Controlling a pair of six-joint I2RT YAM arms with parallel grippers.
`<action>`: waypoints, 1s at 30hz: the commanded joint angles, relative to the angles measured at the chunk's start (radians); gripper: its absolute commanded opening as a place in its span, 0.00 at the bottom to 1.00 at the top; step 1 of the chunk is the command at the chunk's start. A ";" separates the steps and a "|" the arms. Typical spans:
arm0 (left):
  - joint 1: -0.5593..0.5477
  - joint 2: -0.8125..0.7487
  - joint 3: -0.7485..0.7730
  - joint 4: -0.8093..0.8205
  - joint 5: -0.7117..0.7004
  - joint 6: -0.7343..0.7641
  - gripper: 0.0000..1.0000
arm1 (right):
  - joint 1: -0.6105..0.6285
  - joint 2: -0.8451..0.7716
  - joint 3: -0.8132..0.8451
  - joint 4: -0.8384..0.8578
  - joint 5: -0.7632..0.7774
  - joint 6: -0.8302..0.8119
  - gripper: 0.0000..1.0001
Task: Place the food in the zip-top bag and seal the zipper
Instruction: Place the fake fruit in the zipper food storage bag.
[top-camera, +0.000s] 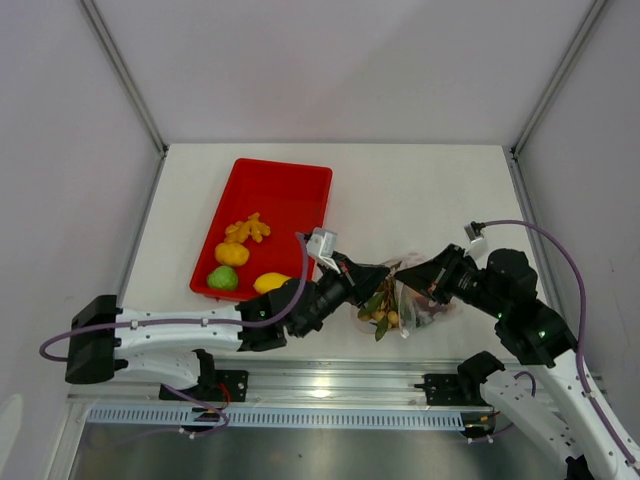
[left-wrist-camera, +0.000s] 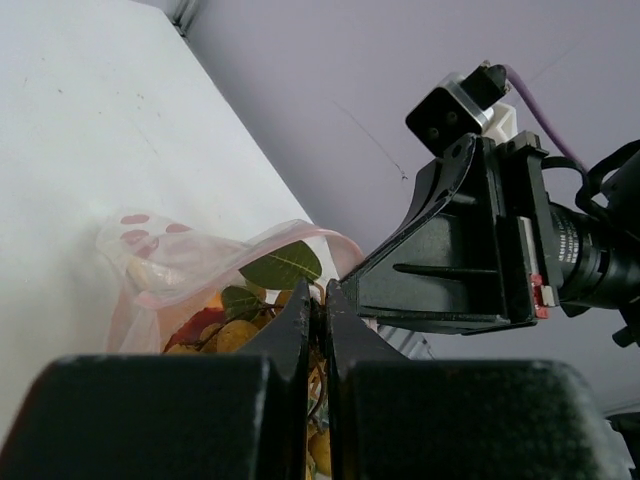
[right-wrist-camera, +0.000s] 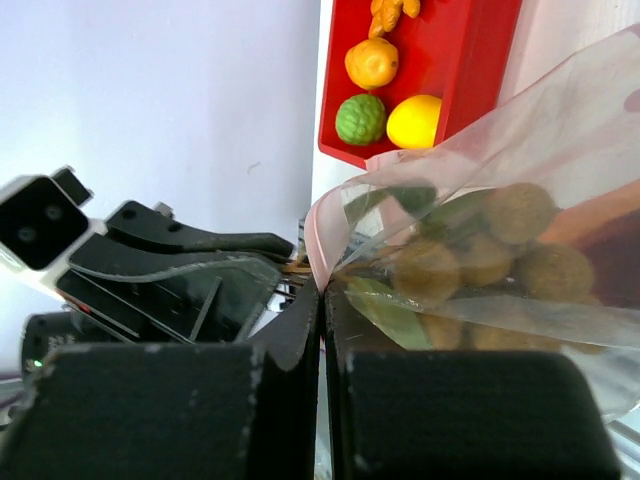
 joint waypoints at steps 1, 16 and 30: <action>-0.021 0.042 -0.028 0.173 -0.078 0.023 0.01 | -0.002 -0.008 0.003 0.079 -0.013 0.050 0.00; -0.024 0.223 -0.013 0.038 -0.043 -0.053 0.01 | -0.004 -0.001 0.053 0.062 -0.010 0.045 0.00; -0.022 0.195 0.096 -0.296 -0.071 -0.036 0.63 | -0.007 -0.013 0.096 -0.111 0.096 -0.108 0.00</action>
